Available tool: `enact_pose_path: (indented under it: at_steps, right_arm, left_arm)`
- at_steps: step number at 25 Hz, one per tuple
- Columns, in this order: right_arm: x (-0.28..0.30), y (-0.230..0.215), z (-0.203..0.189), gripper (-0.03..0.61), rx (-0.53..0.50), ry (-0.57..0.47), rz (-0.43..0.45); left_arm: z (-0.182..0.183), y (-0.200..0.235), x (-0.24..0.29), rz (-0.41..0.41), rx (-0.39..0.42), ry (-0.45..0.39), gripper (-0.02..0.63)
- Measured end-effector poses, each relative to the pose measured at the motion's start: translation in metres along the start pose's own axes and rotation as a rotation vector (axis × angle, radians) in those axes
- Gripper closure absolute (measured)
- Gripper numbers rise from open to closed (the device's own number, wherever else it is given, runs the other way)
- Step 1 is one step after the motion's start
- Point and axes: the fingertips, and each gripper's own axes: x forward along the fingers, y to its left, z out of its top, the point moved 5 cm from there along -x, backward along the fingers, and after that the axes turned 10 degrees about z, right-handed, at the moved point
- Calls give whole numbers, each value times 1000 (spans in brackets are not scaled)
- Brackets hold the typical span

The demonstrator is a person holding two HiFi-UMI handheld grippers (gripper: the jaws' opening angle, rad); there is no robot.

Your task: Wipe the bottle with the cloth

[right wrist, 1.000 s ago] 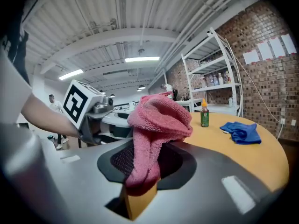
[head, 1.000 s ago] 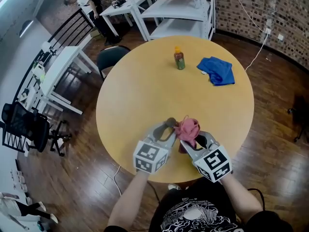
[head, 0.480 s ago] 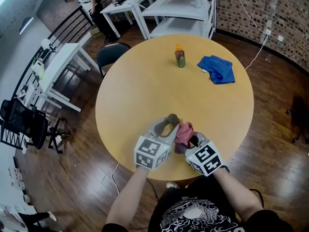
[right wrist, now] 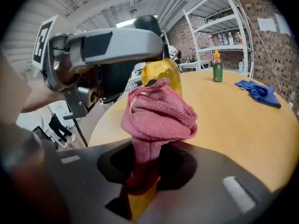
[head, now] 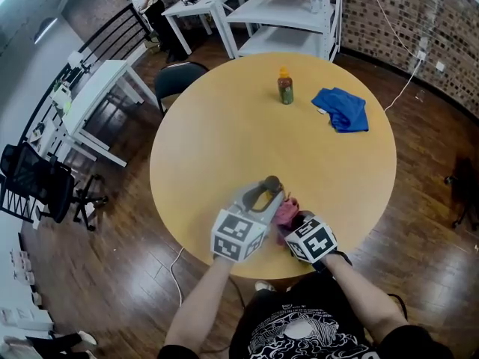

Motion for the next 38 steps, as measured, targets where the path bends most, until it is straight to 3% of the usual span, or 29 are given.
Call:
enact_pose_path:
  at_steps: [7,10,15,23,33,38]
  right_arm:
    - [9,-7,-13,472,110,161,54]
    - [6,-9,-14,472,115,179,61]
    - [-39,-4,13,472,72,75,54]
    - [-107,-21,104,472,-33,-179,20]
    - [-88,-43,169,472,-129,-185,94]
    - [-54,-56,178,472,-112,-127,164]
  left_arm:
    - [-2,1,3,-2,-1,-2,477]
    - [-3,2,3,0,-2,-7,477]
    - [-2,2,1,-12,-1,-11,477]
    - [-1,1,3,-29,-6,-16,477]
    - [-1,-3,6,-53,-14,-4,477]
    - [-1,-2,6,-55,-17,1,477]
